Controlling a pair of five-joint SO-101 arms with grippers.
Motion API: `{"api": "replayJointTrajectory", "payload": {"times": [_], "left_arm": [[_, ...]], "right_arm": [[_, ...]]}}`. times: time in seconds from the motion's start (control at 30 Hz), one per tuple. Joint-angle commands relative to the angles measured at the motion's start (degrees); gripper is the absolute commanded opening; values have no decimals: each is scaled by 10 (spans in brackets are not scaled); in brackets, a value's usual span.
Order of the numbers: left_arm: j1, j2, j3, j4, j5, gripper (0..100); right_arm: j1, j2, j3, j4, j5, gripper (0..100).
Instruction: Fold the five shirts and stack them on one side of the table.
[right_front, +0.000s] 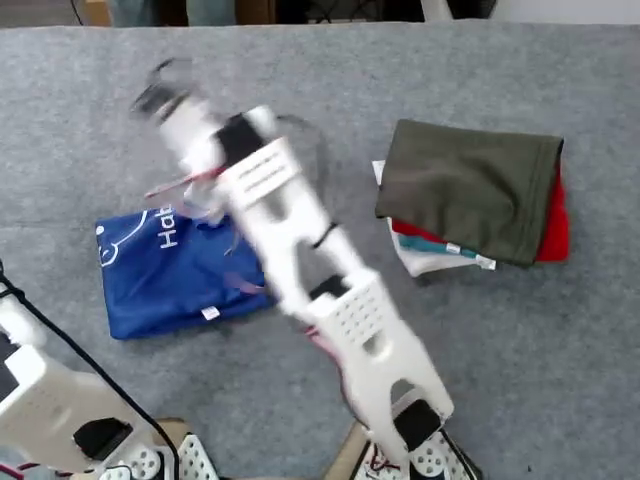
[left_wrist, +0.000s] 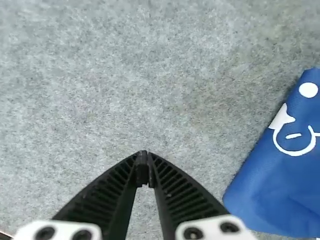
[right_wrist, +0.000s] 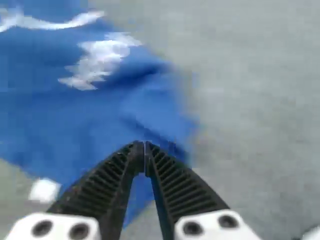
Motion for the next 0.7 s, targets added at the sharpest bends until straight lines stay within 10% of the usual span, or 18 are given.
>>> {"api": "replayJointTrajectory", "payload": {"times": [0.0,0.67], "left_arm": [[7,-29,-3,-6,-1,30],[7,-25,-3,-7,-1,30]], "right_arm": [[-47,0,13,14,6,15],[180,118,-141,-182,8,15]]}}
